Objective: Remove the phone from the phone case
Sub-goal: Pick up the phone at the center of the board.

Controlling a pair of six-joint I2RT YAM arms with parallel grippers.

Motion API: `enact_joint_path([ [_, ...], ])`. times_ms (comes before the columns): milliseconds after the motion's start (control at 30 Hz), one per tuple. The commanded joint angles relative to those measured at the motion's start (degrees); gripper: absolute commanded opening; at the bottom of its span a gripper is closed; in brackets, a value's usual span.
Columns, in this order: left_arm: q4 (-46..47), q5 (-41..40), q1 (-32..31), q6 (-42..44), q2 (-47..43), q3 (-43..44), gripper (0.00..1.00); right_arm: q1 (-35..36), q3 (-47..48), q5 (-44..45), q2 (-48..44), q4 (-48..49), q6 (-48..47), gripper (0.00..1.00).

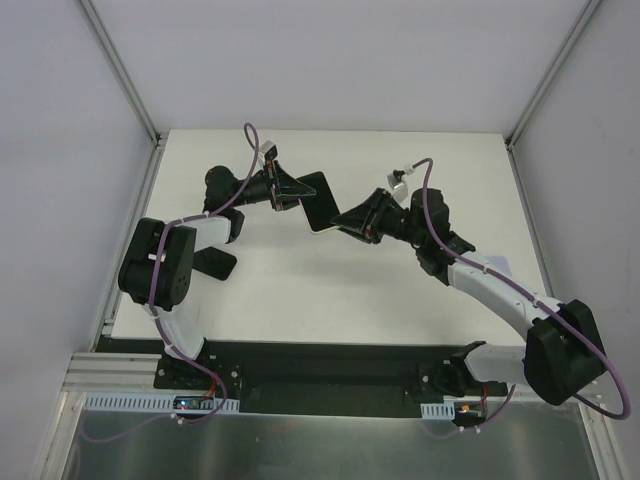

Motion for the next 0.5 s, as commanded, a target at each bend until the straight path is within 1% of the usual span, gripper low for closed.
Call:
enact_joint_path([
  [0,9.3,0.5,-0.2,-1.3,-2.8,0.7,0.00,-0.3,0.8,1.5,-0.1,4.5,1.4,0.25],
  [133,9.5,0.6,-0.2,-1.3,-3.2,0.7,0.00,-0.4,-0.4,1.7,0.5,6.6,4.1,0.23],
  [167,9.4,0.6,-0.2,-1.3,-3.2,0.6,0.00,-0.4,-0.7,1.6,0.6,8.1,4.9,0.20],
  [200,9.4,0.6,-0.2,-1.3,-3.3,0.6,0.00,-0.5,-1.0,1.5,1.0,9.1,5.6,0.02],
  [333,8.5,0.7,0.1,-1.5,-3.1,0.1,0.00,-0.3,-2.9,0.1,1.3,16.3,8.0,0.01],
  [367,8.1,0.7,0.1,-1.4,-3.0,0.1,0.00,-0.4,-2.9,-0.8,1.6,20.5,7.6,0.01],
  [400,7.6,0.9,0.0,-1.6,-2.8,0.0,0.00,-0.2,-2.3,-2.3,2.0,22.5,7.0,0.01],
  [433,7.5,1.1,0.1,-1.8,-2.6,-0.2,0.00,-0.1,-1.6,-6.5,2.4,24.4,6.5,0.01],
  [467,7.3,1.3,0.1,-1.8,-2.6,-0.3,0.00,0.3,0.3,-8.7,3.3,28.6,5.2,0.01],
])
